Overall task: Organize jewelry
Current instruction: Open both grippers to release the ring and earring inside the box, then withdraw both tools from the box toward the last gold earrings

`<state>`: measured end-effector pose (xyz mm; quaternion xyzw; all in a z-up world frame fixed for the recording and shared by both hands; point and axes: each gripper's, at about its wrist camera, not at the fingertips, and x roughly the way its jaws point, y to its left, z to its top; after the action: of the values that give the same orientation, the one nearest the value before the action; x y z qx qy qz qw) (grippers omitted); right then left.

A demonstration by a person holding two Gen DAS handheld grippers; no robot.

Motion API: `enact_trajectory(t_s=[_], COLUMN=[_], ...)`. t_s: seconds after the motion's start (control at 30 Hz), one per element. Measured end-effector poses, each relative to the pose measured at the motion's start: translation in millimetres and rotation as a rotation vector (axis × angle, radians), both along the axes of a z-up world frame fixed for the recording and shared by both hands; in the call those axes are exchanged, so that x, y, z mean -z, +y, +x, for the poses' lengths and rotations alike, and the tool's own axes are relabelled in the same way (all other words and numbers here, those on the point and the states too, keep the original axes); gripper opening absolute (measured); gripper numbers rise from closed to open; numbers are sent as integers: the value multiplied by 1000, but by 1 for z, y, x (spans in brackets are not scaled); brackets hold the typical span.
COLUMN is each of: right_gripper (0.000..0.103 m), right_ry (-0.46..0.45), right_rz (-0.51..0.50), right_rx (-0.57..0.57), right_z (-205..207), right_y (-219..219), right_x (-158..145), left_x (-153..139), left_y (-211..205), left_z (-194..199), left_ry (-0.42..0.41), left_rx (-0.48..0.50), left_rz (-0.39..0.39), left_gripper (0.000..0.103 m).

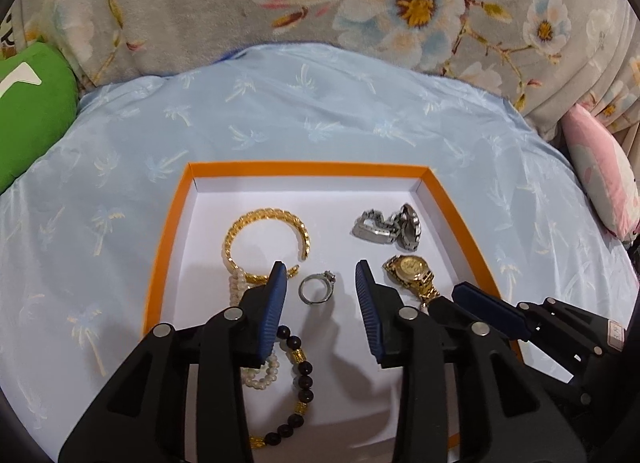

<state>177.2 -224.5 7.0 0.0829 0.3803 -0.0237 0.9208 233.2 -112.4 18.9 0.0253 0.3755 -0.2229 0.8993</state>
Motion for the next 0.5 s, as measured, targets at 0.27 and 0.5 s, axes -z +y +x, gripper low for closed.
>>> enact_trajectory(t_s=[0.27, 0.5], right_gripper=[18, 18], right_ry=[-58, -58], right_rz=[11, 34], right_rx=[31, 8], right_z=[-30, -82], right_y=[-11, 3], right_x=[-20, -19], left_x=[-19, -11], left_y=[34, 79], left_z=[-23, -71], left_ry=[-71, -74], left_rx=[-69, -94], left_rz=[-23, -20], left_gripper=[34, 34])
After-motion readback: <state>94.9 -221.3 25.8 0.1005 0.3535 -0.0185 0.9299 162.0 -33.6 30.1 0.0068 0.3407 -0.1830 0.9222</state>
